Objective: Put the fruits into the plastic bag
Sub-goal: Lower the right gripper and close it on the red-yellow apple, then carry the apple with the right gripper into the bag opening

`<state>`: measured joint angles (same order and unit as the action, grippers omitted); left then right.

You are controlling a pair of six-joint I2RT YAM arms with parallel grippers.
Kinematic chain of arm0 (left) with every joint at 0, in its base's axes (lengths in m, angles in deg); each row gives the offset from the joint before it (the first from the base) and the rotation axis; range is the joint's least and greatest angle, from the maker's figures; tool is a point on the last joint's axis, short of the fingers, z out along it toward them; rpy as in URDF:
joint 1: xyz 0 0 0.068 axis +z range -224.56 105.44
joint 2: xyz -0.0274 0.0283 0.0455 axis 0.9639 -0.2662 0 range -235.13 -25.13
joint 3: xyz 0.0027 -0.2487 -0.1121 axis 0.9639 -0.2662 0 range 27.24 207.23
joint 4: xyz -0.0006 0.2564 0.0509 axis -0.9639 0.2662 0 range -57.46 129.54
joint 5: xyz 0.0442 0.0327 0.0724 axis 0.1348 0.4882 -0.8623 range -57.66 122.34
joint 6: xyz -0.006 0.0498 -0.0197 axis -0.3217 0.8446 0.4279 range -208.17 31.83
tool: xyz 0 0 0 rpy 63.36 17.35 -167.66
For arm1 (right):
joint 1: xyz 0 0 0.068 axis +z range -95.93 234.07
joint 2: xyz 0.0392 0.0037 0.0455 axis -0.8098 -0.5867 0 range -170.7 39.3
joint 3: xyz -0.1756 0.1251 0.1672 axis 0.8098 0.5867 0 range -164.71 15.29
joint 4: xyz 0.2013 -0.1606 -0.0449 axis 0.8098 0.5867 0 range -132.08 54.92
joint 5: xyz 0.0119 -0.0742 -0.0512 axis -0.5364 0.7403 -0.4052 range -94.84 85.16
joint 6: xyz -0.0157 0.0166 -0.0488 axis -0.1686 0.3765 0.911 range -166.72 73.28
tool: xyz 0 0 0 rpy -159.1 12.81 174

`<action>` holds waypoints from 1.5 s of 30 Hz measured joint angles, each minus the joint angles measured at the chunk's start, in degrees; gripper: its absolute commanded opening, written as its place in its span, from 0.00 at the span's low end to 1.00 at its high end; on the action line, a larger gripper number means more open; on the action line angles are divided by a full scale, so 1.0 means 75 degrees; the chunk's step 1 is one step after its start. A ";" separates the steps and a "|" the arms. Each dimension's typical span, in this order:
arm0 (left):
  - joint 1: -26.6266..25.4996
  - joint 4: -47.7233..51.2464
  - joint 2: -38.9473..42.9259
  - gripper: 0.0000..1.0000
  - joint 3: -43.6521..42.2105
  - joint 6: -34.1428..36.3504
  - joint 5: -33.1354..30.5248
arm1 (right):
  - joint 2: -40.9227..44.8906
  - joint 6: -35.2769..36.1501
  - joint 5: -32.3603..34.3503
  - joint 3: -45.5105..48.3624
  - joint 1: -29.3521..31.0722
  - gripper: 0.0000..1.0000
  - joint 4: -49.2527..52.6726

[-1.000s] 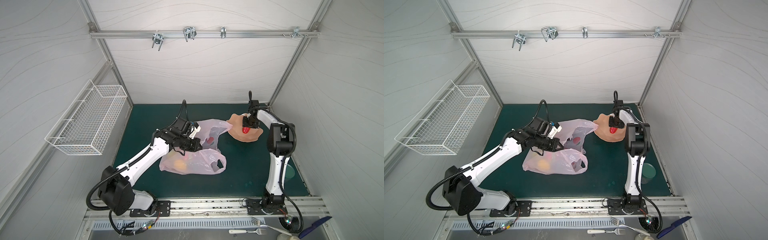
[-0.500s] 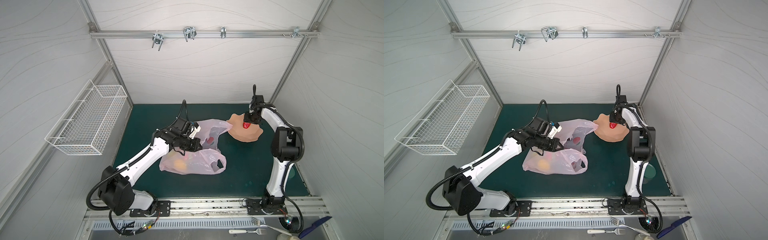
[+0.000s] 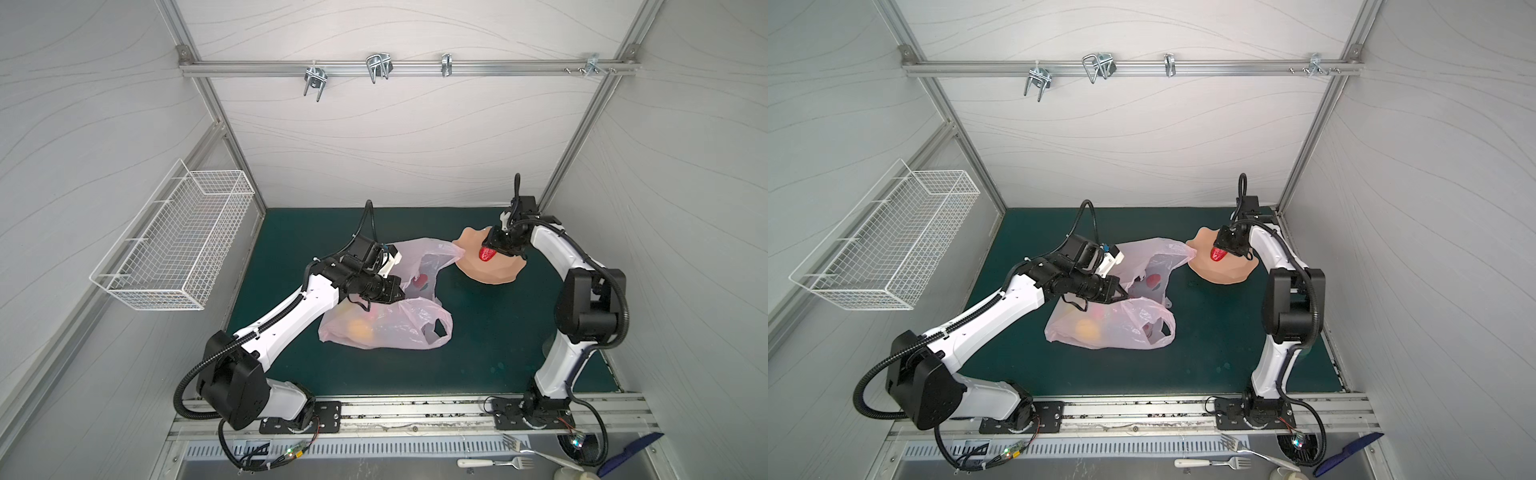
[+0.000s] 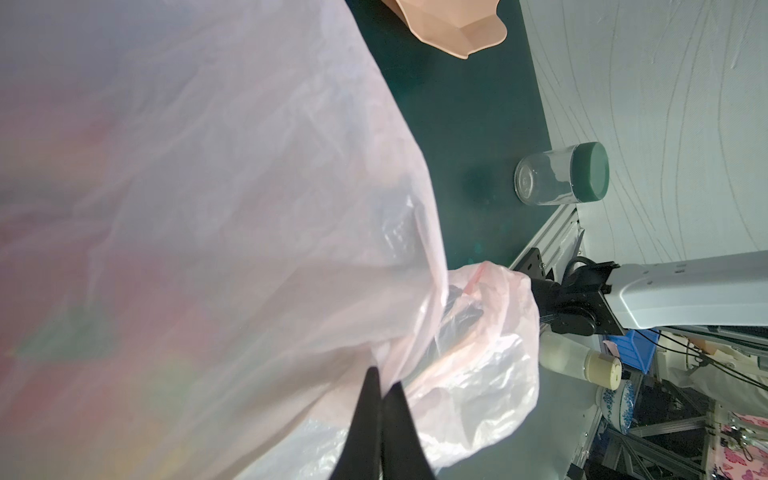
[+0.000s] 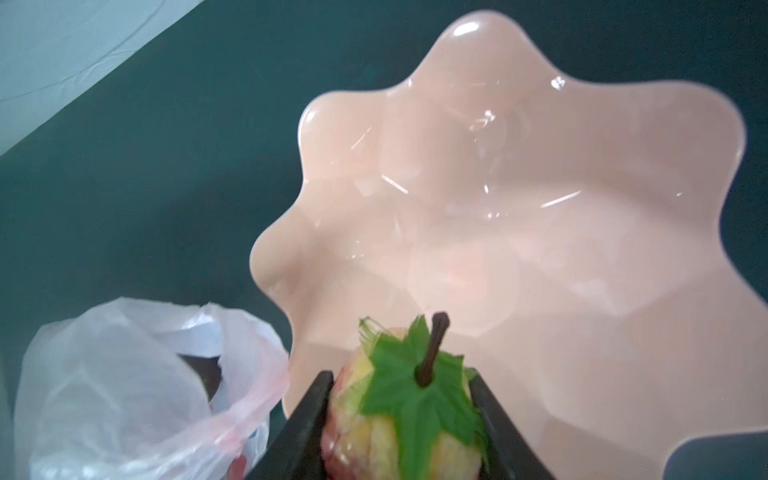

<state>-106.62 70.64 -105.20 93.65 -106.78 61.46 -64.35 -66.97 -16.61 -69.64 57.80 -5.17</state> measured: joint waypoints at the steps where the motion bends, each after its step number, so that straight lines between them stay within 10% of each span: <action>1: 0.0000 0.0000 -0.0029 0.00 0.0000 0.0000 0.0000 | 0.0224 -0.0146 -0.0166 0.0286 0.0000 0.41 -0.0117; 16: 0.0003 -0.0012 -0.0201 0.00 0.0175 0.0050 0.0047 | 0.2489 -0.2002 -0.1935 0.3841 0.0064 0.41 -0.1387; 45: 0.0000 0.0087 -0.0140 0.00 0.0227 0.0143 -0.0128 | 0.0452 -0.5429 -0.2841 0.3276 0.3990 0.43 -0.4538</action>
<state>-106.62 71.30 -106.25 95.35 -105.71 60.50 -60.96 -107.69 -37.92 -45.07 87.72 -39.20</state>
